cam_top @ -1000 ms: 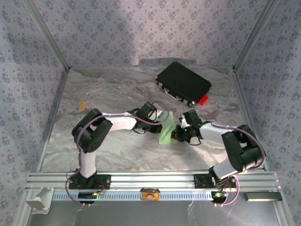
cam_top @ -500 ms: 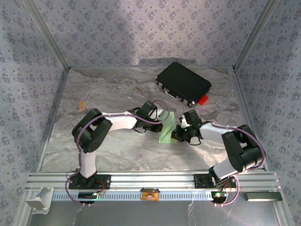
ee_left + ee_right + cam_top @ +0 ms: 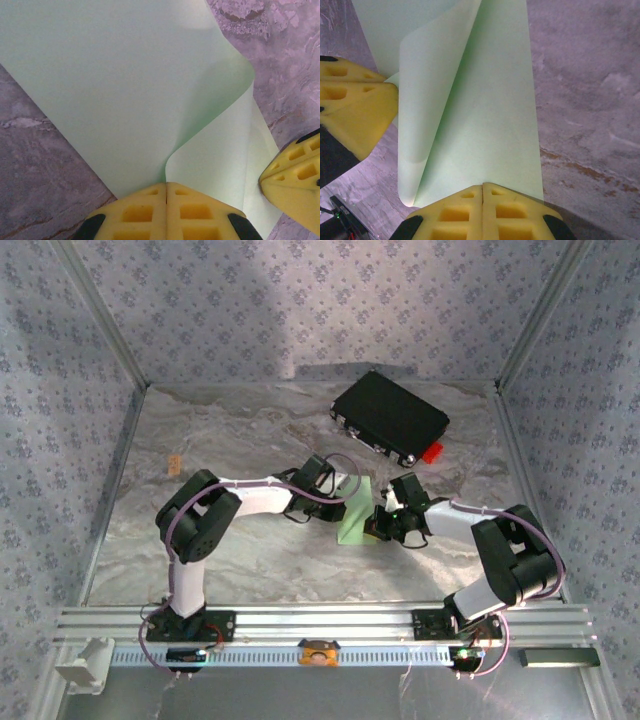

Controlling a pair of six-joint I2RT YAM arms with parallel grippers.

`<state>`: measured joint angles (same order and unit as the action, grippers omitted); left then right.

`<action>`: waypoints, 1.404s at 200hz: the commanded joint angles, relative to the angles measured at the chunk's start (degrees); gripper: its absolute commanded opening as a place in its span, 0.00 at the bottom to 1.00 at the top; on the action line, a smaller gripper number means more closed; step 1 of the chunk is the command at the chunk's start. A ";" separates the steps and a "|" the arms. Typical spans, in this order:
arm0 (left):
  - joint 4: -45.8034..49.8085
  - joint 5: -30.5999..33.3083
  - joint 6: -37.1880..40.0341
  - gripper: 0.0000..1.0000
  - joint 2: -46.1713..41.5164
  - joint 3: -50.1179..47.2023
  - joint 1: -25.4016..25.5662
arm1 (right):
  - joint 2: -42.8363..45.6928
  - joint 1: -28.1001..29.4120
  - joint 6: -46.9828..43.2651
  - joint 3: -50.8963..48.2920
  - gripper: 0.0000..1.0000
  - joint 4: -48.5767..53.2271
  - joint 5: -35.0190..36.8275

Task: Fold a paper plane with a square sheet of paper (pick it up from the middle)
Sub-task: Fold the triangle a second time at the center of the table.

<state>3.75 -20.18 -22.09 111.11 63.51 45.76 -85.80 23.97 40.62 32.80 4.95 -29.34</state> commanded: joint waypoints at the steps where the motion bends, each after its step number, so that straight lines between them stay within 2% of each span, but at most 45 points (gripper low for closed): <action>1: 2.01 -1.16 0.03 0.00 1.50 -0.43 -0.13 | 1.01 -0.58 -0.72 -0.85 0.04 0.60 0.04; 41: 1.40 -1.73 -2.26 0.00 0.80 -0.89 0.36 | 5.65 -2.00 1.23 -0.40 0.06 -2.51 -1.69; 57: 0.78 -1.88 -3.02 0.00 0.85 -1.02 0.77 | 6.17 -2.25 2.64 -0.17 0.03 -5.27 -3.20; 65: 0.65 -1.90 -3.20 0.00 0.95 -0.94 0.82 | 5.57 -2.08 3.76 0.07 0.00 -7.31 -4.25; 107: 0.89 -1.74 -2.99 0.00 1.48 -0.16 0.96 | -0.34 0.10 7.71 1.92 0.00 -14.26 -6.32; 195: 1.08 -1.52 -2.44 0.00 1.57 -0.23 0.75 | -6.02 0.34 7.69 3.77 0.00 -15.24 -6.90; 281: 1.57 -1.44 -1.91 0.00 1.65 -0.31 0.46 | -8.73 -2.41 8.36 -3.29 0.00 -19.87 -4.67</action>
<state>3.38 -21.50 -24.67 111.24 63.37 46.28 -93.34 22.17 48.34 31.53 -13.85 -35.38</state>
